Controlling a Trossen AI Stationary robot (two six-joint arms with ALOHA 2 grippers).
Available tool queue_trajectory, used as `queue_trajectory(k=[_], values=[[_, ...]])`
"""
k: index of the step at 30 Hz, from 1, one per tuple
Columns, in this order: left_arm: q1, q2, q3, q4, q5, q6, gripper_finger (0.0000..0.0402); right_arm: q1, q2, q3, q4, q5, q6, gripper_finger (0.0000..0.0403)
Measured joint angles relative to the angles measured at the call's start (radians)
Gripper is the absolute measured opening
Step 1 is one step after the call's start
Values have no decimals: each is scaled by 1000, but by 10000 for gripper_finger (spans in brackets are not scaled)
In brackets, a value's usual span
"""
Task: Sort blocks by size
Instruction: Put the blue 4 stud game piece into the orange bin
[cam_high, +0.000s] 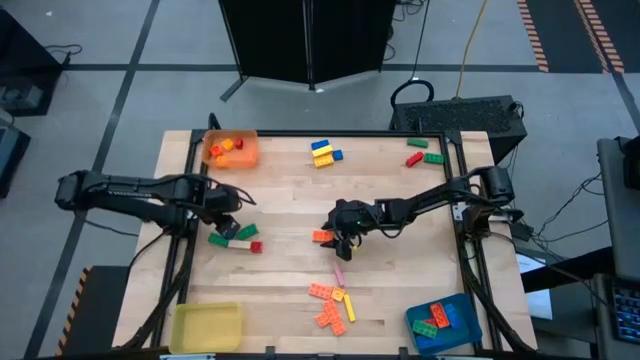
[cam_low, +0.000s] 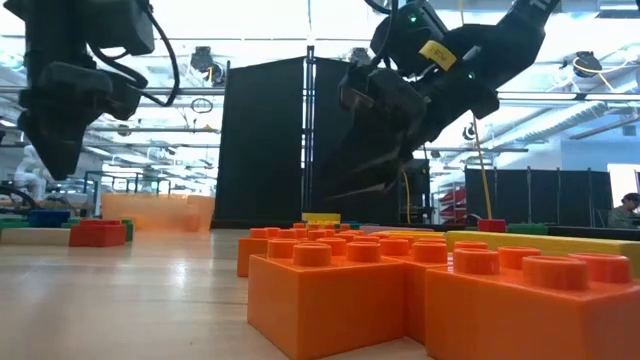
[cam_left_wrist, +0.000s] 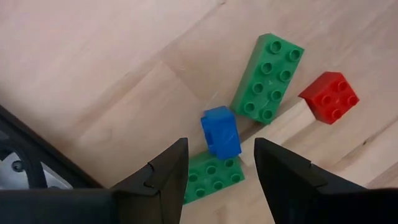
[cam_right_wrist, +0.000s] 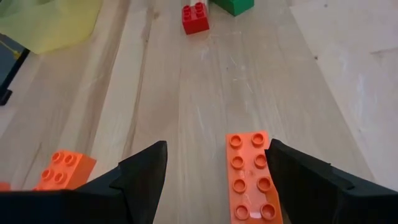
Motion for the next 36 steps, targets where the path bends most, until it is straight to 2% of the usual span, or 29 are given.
queue_trajectory(k=[7,16,24,36], values=[[-72,13,0,37,-52,-47,185,1,-1,0,3,-1,2,267],[-191,103,0,68,-89,-138,185,11,-1,0,3,-5,0,267],[-218,179,0,73,-142,-137,185,11,-1,0,3,-5,2,267],[-237,256,0,72,-149,-137,185,12,-1,-1,3,-6,8,267]])
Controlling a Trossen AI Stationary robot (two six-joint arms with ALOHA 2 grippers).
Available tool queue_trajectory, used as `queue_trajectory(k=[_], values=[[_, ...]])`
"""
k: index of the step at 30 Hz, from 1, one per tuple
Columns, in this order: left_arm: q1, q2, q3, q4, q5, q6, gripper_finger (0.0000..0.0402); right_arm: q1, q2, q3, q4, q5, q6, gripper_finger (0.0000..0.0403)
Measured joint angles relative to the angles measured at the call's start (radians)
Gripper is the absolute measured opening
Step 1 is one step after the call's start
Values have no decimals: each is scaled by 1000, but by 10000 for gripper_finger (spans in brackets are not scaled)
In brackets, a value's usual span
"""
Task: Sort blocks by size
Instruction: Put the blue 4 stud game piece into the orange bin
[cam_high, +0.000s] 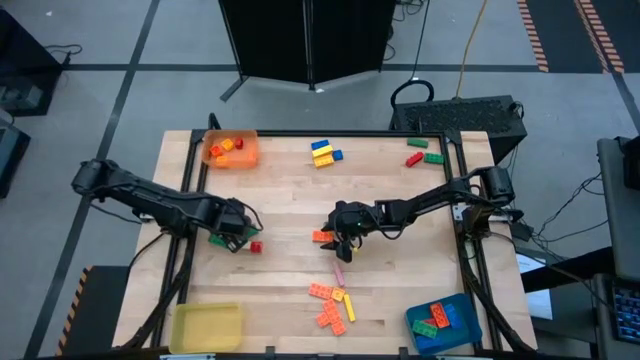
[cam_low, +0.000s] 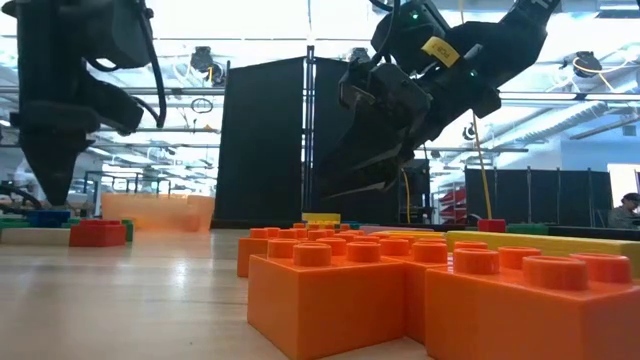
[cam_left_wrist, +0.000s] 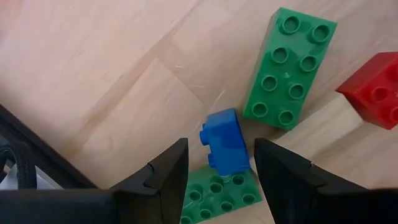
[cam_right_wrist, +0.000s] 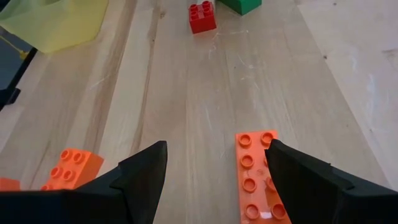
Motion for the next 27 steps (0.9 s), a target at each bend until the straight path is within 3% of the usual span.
queue_trajectory(k=[20,27], values=[[0,94,0,51,19,8,182,11,0,0,0,-2,1,267],[3,127,0,52,14,34,130,11,0,0,1,-2,1,267]])
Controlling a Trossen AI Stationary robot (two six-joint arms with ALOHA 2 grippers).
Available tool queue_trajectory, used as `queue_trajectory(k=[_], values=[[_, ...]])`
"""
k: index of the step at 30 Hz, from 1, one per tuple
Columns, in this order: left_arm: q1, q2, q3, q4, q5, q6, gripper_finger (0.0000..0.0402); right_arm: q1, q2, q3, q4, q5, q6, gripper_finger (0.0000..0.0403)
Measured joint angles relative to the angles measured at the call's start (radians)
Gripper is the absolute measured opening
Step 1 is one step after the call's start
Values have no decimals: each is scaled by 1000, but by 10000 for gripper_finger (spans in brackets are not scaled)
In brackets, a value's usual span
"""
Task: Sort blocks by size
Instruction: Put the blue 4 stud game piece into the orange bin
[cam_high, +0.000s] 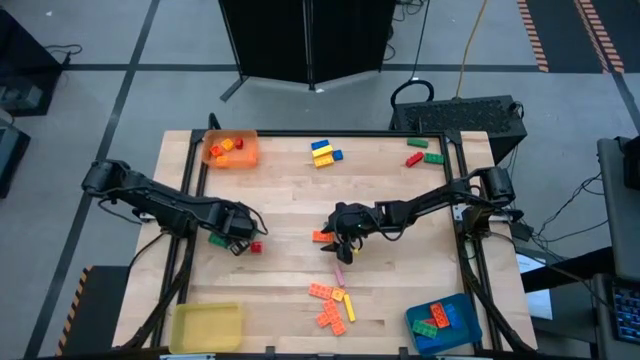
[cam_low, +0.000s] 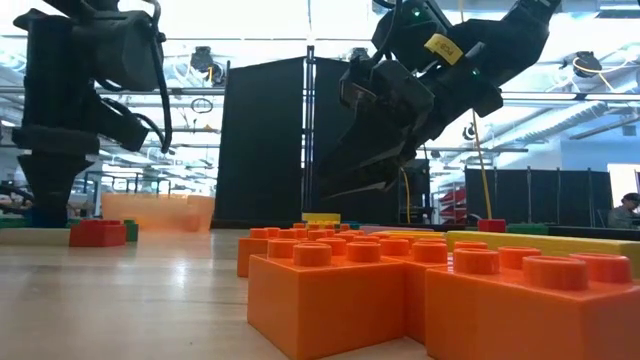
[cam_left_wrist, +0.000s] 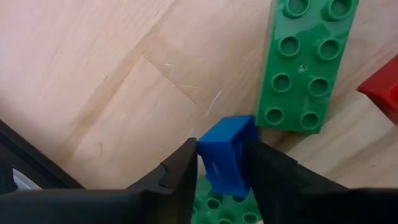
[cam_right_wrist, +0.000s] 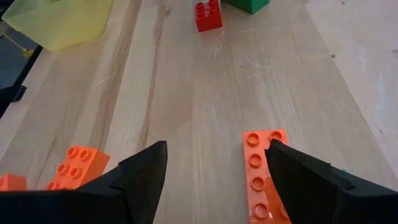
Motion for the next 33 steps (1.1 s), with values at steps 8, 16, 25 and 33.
queue_trajectory(k=[8,16,25,33], values=[[7,-6,0,-1,-31,29,70,0,0,0,18,0,0,267],[105,-38,4,-8,-81,113,66,0,0,0,23,0,0,267],[246,-37,94,-11,-136,279,65,0,0,0,23,0,-2,267],[396,-37,224,-16,-229,458,64,0,0,0,23,1,-4,267]])
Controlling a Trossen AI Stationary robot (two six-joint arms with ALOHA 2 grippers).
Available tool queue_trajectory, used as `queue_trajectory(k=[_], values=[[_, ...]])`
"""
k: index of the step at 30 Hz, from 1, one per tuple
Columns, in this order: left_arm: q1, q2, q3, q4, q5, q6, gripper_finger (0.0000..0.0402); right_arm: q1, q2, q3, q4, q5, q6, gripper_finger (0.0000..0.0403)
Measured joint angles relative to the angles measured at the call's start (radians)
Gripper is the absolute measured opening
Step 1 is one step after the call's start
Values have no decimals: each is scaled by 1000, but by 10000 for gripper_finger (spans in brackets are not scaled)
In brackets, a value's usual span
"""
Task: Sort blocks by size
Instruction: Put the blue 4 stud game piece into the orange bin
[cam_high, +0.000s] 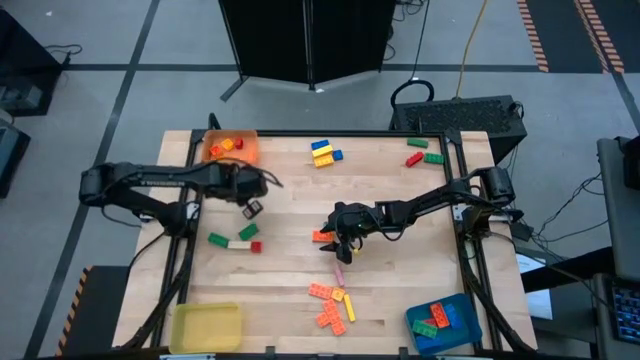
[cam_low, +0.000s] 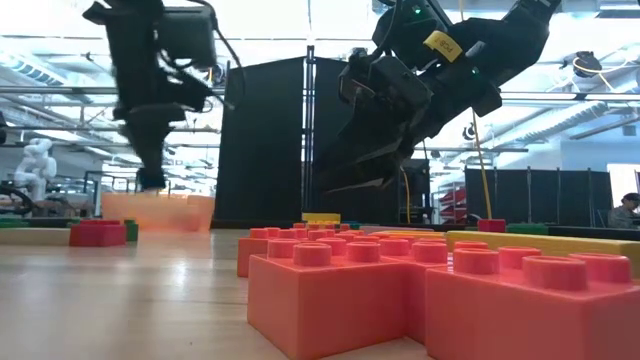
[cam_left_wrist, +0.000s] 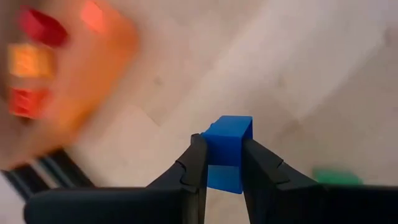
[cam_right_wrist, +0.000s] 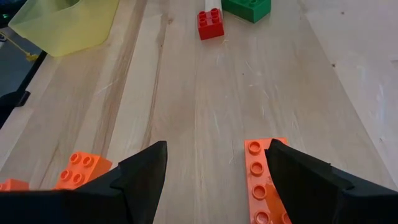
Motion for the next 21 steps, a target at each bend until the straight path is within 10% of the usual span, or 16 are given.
queue_trajectory(k=[21], values=[[416,0,75,297,-132,292,64,0,0,0,-9,0,-4,267]])
